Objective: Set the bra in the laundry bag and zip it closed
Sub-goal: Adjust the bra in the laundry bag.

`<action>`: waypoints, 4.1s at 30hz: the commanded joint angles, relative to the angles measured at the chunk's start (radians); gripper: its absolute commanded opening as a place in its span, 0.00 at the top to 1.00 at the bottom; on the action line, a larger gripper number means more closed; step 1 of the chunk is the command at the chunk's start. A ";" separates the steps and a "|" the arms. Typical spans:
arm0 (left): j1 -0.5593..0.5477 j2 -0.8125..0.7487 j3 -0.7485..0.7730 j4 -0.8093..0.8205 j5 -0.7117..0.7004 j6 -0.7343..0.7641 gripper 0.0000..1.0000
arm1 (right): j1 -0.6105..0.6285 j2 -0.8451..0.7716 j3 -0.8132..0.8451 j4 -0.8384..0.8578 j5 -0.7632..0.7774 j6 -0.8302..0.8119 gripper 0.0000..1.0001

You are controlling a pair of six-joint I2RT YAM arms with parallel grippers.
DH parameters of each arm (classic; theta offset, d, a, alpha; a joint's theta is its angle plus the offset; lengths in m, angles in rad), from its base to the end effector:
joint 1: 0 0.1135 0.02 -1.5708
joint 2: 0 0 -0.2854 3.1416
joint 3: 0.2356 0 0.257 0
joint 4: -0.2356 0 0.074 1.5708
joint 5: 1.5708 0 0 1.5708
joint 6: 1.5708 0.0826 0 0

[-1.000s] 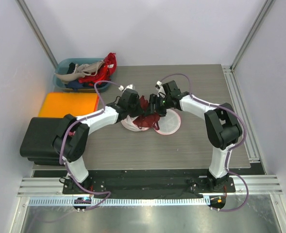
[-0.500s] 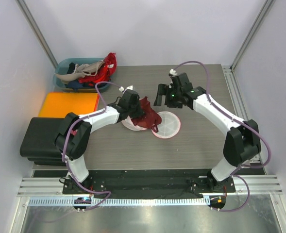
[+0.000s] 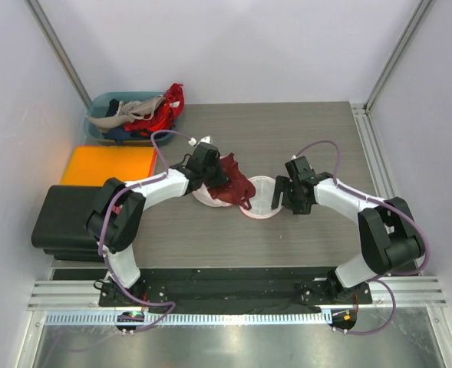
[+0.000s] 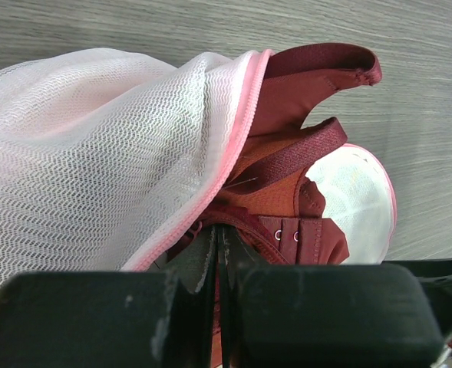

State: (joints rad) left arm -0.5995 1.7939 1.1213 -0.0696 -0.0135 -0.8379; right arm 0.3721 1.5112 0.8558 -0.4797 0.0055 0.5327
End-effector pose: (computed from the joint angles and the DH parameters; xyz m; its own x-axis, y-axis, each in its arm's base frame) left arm 0.3568 -0.2425 0.1772 -0.7866 -0.3626 -0.4998 -0.0428 0.8395 -0.5417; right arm 0.2832 0.1100 0.1517 -0.9111 0.1896 -0.3661 0.1176 0.9706 0.2100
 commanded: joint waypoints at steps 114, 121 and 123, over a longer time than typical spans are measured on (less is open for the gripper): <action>-0.122 -0.245 -0.011 -0.096 -0.105 0.056 0.88 | 0.212 -0.456 0.496 -0.290 -0.104 -0.079 0.99; -0.115 -0.131 0.066 -0.059 -0.177 0.059 1.00 | 0.212 -0.462 0.500 -0.292 -0.118 -0.071 0.99; -0.115 -0.073 0.087 -0.044 -0.207 0.062 1.00 | 0.212 -0.467 0.496 -0.293 -0.121 -0.068 0.99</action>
State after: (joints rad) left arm -0.7181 1.6573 1.1477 -0.1452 -0.1394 -0.7986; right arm 0.5808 1.0775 1.3365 -0.8021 -0.0944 0.4686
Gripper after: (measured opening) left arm 0.006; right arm 0.039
